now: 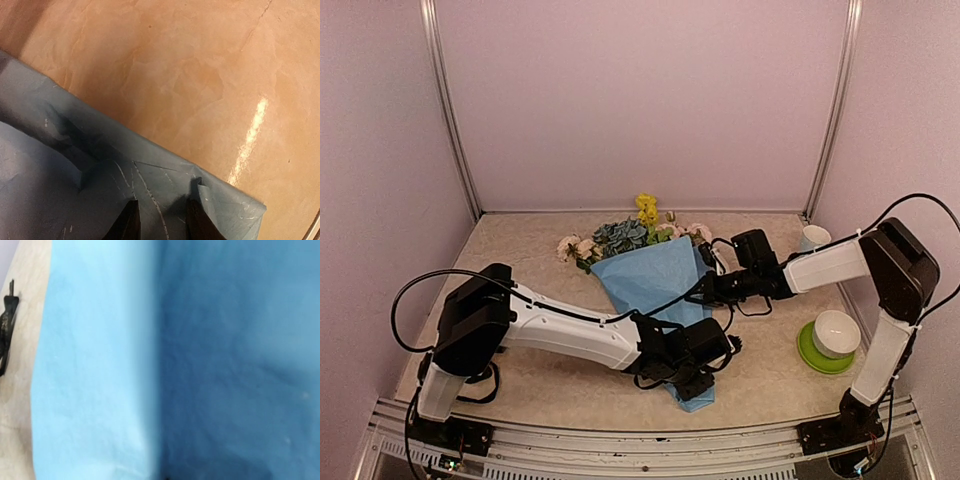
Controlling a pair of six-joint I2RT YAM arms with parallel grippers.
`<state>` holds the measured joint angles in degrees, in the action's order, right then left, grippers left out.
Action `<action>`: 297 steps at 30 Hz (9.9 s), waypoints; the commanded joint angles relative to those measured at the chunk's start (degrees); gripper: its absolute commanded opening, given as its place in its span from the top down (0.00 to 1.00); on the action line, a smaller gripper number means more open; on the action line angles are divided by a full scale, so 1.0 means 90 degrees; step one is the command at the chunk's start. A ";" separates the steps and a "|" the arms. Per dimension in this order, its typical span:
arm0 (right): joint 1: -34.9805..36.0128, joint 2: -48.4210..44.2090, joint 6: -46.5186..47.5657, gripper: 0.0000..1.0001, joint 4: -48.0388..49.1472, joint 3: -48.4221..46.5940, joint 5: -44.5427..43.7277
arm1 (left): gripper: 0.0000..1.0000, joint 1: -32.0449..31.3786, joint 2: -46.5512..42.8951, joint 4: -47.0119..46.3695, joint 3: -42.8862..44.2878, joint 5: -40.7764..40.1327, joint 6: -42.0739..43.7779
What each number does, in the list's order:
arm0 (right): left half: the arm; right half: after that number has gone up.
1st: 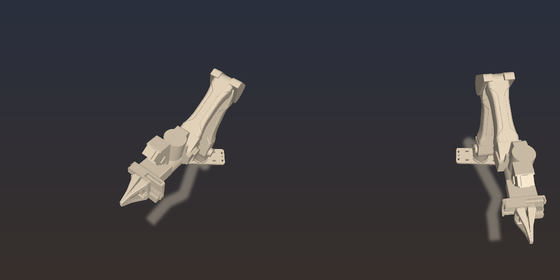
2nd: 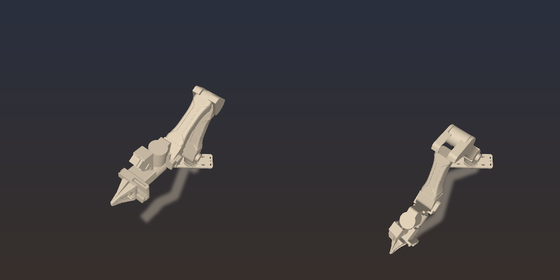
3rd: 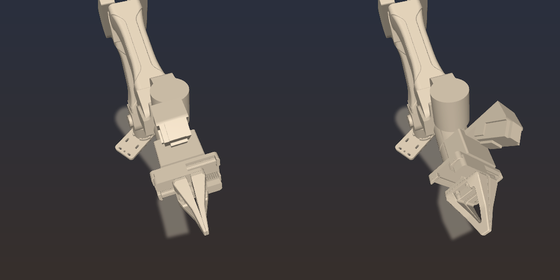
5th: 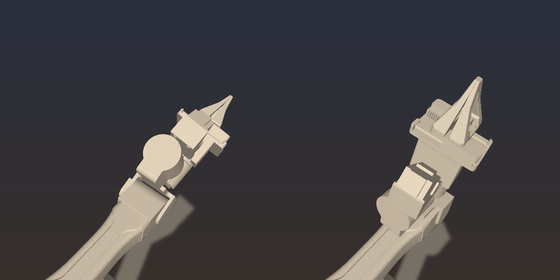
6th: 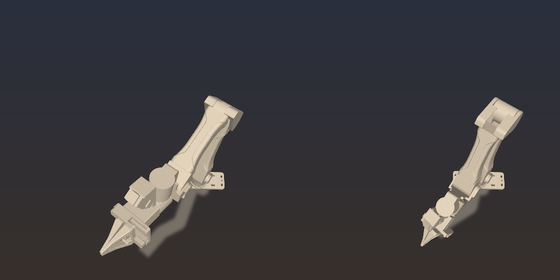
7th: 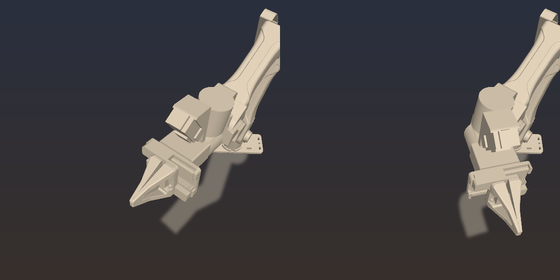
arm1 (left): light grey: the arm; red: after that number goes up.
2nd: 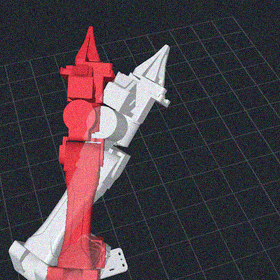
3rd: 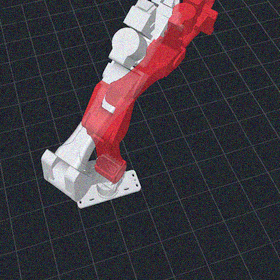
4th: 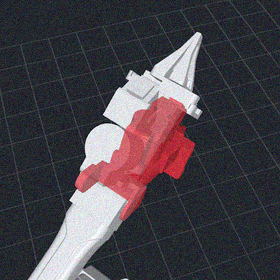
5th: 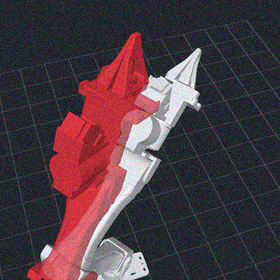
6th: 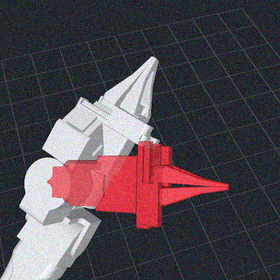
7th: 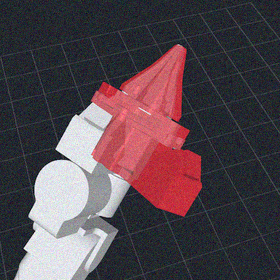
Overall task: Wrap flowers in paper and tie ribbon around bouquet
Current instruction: Press the fold line on the 2/3-folded wrapping paper, then adjust the folded bouquet with the ribbon.
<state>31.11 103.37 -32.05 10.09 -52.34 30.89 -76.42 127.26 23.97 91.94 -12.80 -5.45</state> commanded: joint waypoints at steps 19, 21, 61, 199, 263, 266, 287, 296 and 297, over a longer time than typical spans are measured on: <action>-0.0361 0.0023 -0.0515 1.00 0.0104 0.0825 -0.1290 | 0.38 -0.0032 -0.1506 -0.1050 -0.0882 0.1140 0.0491; -0.0361 0.0063 -0.0556 1.00 0.0178 0.0877 -0.1281 | 0.39 0.0016 -0.1252 -0.0780 -0.0718 0.0856 0.0398; -0.0878 -0.0938 0.0066 0.19 -0.0414 0.1986 0.1018 | 0.43 -0.0098 0.0073 -0.0271 -0.0780 0.1211 0.1459; 0.0820 -0.0900 -0.1364 1.00 0.1000 0.2292 -0.0385 | 1.00 0.6835 -0.4685 -0.1474 -0.5062 0.0493 -0.2378; 0.0811 -0.1044 -0.0997 1.00 -0.0014 0.1318 -0.0612 | 1.00 0.2053 -0.5301 0.0736 0.0098 0.0015 0.3139; 0.0808 -0.1088 -0.0932 1.00 -0.0188 0.1160 -0.0584 | 1.00 0.1717 -0.5730 -0.0137 -0.1553 0.1822 0.2948; 0.0820 -0.1068 -0.0619 1.00 -0.1097 -0.0456 -0.0749 | 1.00 -0.0195 -0.1804 0.0712 0.0161 0.3741 0.3895; 0.0876 -0.1306 -0.0685 1.00 -0.1170 -0.0557 -0.0803 | 1.00 -0.0354 -0.1229 -0.0041 0.0159 0.3038 0.4845; 0.0879 -0.1335 -0.0685 1.00 -0.1170 -0.0558 -0.0814 | 1.00 -0.0404 -0.1216 -0.0040 0.0142 0.3175 0.4920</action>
<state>38.22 94.45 -38.41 -0.51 -56.01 24.29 -79.53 116.05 24.56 93.14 12.01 33.47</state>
